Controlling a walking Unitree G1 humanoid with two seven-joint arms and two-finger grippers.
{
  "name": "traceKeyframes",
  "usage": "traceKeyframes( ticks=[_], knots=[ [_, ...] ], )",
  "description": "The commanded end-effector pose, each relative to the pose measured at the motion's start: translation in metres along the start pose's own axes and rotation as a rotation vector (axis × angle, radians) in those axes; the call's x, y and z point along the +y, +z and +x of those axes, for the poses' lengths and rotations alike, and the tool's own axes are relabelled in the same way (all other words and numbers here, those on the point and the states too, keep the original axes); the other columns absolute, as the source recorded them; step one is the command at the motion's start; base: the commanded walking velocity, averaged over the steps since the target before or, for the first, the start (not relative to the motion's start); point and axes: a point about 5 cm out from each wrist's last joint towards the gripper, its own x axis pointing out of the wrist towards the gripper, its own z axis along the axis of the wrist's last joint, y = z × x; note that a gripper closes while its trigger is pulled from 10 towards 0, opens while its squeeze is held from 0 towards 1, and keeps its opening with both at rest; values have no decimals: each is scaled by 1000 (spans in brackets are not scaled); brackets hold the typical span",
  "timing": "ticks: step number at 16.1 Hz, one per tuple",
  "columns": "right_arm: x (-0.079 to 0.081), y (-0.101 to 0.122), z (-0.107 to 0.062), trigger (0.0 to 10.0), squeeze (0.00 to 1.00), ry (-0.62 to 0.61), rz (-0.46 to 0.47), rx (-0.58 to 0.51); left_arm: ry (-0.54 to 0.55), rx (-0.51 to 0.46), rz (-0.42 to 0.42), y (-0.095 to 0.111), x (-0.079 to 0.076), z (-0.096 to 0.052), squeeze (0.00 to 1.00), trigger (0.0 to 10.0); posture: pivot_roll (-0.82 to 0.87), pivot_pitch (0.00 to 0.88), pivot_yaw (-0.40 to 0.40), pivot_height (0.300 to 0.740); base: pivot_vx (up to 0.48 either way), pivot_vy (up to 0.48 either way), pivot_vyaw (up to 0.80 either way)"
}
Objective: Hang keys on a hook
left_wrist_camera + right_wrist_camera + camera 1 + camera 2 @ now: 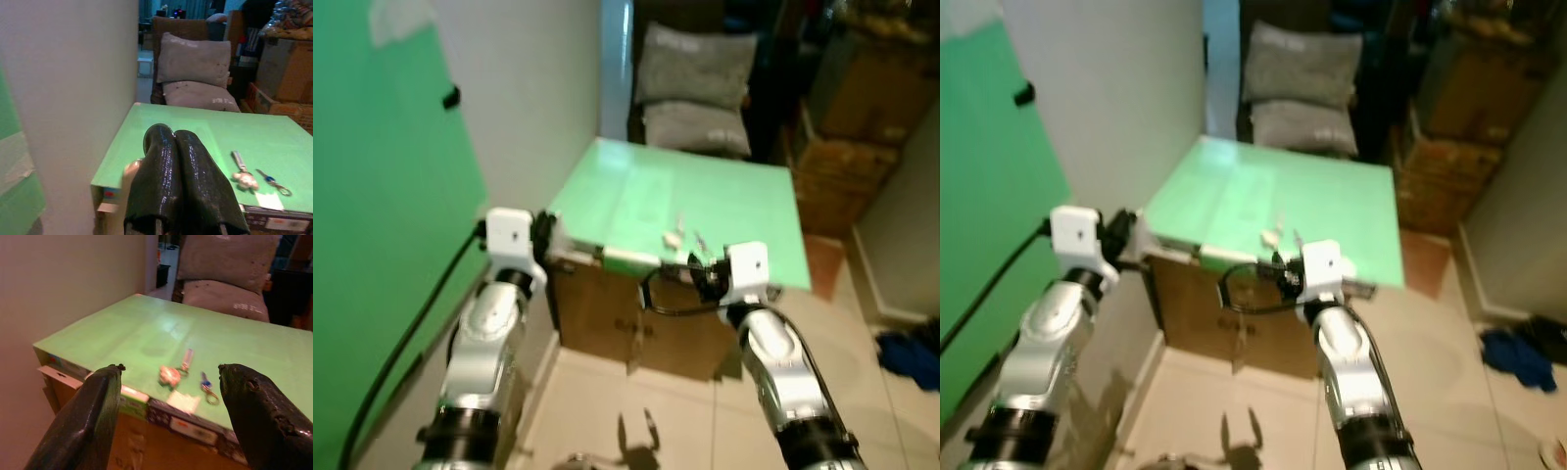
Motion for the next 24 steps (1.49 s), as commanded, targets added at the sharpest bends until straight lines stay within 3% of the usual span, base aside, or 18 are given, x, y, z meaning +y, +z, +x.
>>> traceKeyframes(
  ticks=[1, 5, 8, 10, 11, 16, 21, 24],
  knots=[
    [-5, 0, 0, 10000, 129, -8, -2, -4, -37, -26, 3, 5, -9, 0, 0, 10000, 60, 0, 8, 740, 0, -480, 0],
    [-2, -2, 0, 10000, 145, 6, 0, 0, -67, -40, -6, 7, -14, -2, 0, 10000, 64, 0, 10, 740, 0, -480, 0],
    [-1, -2, 0, 10000, 153, 6, -2, 2, -32, -23, -14, 4, -9, -1, 0, 10000, 63, 0, 12, 740, 0, 0, 0],
    [-7, -4, 2, 10000, 35, -41, 9, 19, -11, 1, 8, 0, -5, -1, 0, 10000, 61, 0, 12, 740, 0, 0, 253],
    [-8, -2, 2, 10000, 24, -46, 17, 7, -10, 5, 9, 0, -5, -1, 0, 10000, 58, 0, 13, 740, 0, 0, 0],
    [-5, 0, 2, 10000, 129, -20, -6, -13, 7, 88, 54, -15, -7, -1, 0, 10000, 50, 0, 6, 740, 0, 0, 594],
    [-14, -4, -1, 10000, 165, -83, 87, 5, 97, 153, -3, -31, 9, -12, 0, 10000, 68, 0, -21, 740, 0, 0, 668],
    [-12, -6, -2, 10000, 188, -67, 87, 11, 126, 173, 41, -36, 8, -15, 0, 10000, 75, 5, -31, 740, 0, 0, 663]
  ],
)
